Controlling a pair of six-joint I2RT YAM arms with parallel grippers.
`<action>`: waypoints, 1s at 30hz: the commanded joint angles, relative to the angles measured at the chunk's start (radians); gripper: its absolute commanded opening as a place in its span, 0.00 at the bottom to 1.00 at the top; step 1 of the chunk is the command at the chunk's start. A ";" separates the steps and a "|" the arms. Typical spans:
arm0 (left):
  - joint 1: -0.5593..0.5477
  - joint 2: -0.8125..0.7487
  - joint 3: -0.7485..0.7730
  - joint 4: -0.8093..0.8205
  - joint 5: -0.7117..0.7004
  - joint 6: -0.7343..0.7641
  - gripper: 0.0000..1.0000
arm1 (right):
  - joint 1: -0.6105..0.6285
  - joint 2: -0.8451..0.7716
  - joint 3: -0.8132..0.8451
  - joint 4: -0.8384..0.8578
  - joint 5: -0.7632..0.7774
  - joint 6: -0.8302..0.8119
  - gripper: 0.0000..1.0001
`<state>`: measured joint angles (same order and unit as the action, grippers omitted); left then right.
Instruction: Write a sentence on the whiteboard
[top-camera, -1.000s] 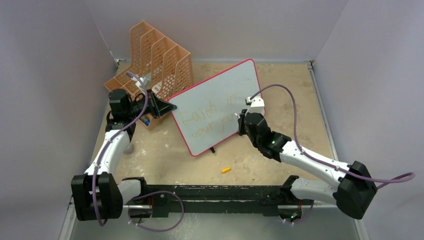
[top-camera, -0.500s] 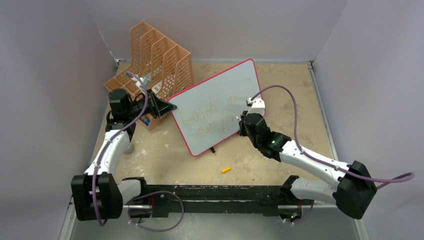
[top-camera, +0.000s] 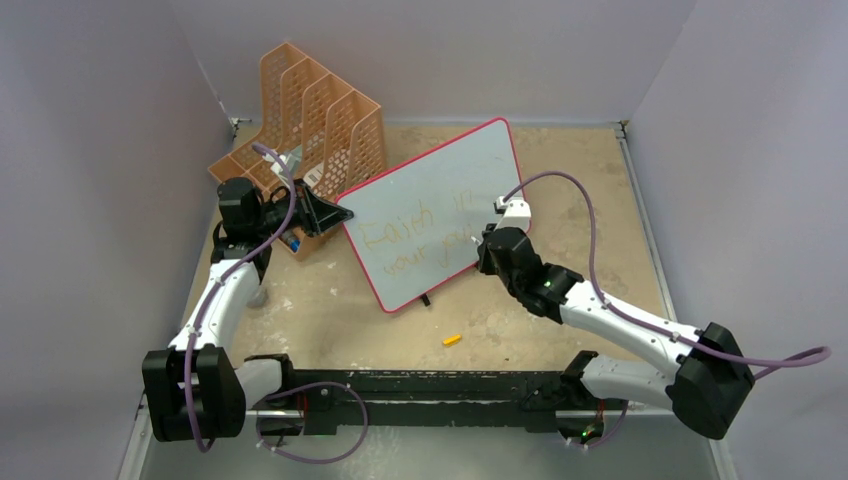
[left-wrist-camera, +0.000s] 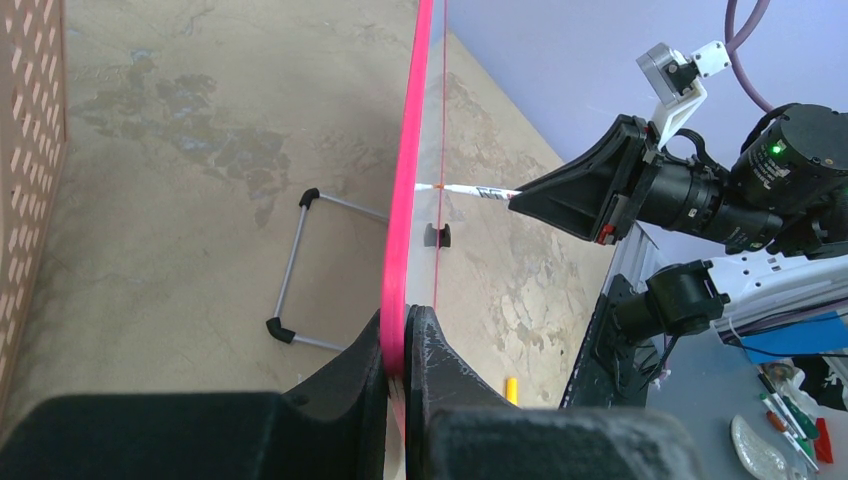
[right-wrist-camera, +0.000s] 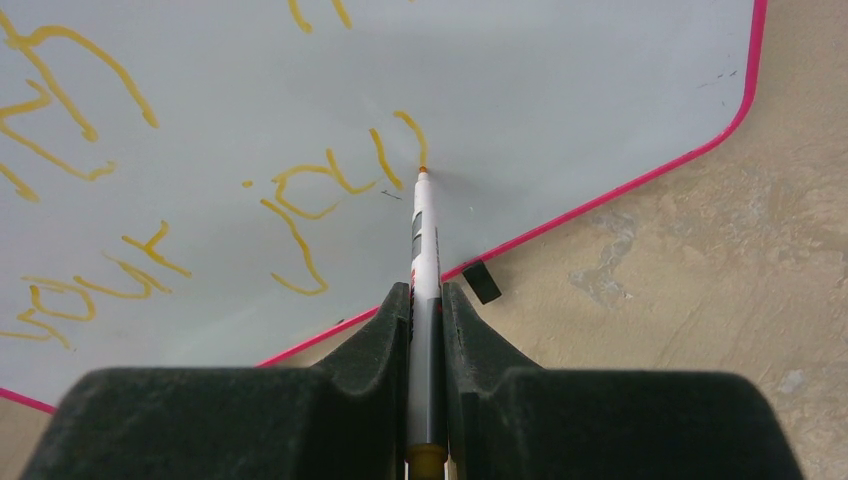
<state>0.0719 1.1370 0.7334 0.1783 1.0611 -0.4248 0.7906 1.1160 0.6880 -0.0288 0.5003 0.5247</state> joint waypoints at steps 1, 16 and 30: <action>0.008 -0.001 0.032 0.021 -0.033 0.094 0.00 | -0.004 -0.030 0.012 -0.005 -0.021 0.013 0.00; 0.009 0.000 0.032 0.021 -0.031 0.095 0.00 | -0.011 -0.040 0.031 0.075 0.052 -0.051 0.00; 0.009 0.003 0.033 0.022 -0.029 0.093 0.00 | -0.018 -0.010 0.039 0.107 0.017 -0.080 0.00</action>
<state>0.0719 1.1370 0.7338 0.1780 1.0615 -0.4232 0.7776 1.1080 0.6880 0.0319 0.5278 0.4652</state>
